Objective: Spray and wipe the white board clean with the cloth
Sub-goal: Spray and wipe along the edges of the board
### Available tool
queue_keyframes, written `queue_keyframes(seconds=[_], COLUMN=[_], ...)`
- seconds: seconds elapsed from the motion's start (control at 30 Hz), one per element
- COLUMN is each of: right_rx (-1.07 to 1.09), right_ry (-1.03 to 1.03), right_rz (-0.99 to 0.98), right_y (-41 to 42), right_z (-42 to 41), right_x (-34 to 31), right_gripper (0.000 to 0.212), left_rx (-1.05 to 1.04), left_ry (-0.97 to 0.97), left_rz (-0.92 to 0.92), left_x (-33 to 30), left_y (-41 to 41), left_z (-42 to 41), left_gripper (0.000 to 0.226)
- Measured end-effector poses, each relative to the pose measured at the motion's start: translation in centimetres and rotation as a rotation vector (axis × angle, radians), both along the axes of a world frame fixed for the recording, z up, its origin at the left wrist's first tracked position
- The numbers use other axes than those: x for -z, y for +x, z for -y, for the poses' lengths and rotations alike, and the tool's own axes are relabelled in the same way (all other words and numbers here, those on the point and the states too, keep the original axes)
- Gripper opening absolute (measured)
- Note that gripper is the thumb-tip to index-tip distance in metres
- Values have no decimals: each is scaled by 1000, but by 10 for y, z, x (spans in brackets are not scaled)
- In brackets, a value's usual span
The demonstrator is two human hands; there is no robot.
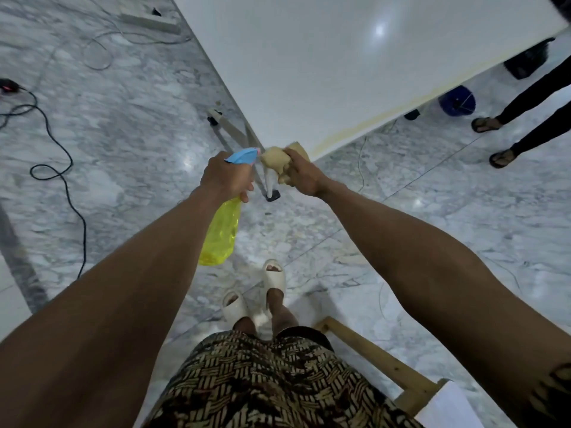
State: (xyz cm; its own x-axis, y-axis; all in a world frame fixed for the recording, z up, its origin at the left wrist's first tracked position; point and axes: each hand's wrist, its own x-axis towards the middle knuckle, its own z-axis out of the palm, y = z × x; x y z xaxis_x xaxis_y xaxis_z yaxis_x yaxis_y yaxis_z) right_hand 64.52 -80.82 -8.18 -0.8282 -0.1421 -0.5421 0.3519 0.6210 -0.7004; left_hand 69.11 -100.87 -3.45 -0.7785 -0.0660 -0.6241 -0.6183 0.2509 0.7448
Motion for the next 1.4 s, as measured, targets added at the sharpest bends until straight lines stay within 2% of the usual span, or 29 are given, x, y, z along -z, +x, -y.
queue_keyframes(seconds=[0.07, 0.13, 0.2, 0.23, 0.33, 0.43, 0.53, 0.6, 0.73, 0.87, 1.03, 1.23, 1.4], right_rx=[93, 260, 386, 447, 590, 614, 478, 374, 260, 250, 45, 12, -52], right_ry=[-90, -270, -485, -593, -855, -1032, -1203, -1206, -1065, -968, -879, -925, -956], right_rz=[-2, 112, 177, 211, 311, 405, 538, 571, 558, 601, 598, 605, 723], right_y=[-11, -23, -34, -39, -52, -69, -93, -111, -151, -187, -222, -261, -273], right_z=[-17, -27, -41, -50, -71, -91, -104, -107, -113, -108, -88, -74, -55], right_x=[-11, -23, -36, -38, -42, -45, -52, -60, -60, -59, -55, -48, -61], right_gripper=[45, 37, 24, 27, 36, 66, 99, 100, 71, 69, 73, 68, 73], left_rx=[-30, -50, -51, -51, -57, -127, -217, -249, -316, -377, -466, -506, -628], left_ry=[30, 48, 42, 40, 41, 19, -39, -80, -91, -39, 2, -39, -50], left_rz=[-15, -49, -81, -104, -165, -182, -188, -189, -200, -193, -134, -81, -38], left_x=[-13, -26, -40, -47, -62, -70, -72, -77, -85, -87, -85, -85, -83], left_y=[-5, -12, -19, -23, -39, -62, -87, -99, -118, -131, -154, -179, -176], left_z=[-3, -6, -11, -15, -32, -54, -75, -90, -119, -135, -134, -129, -134], left_gripper=[54, 65, 56, 49, 51, 56, 54, 49, 49, 51, 50, 50, 29])
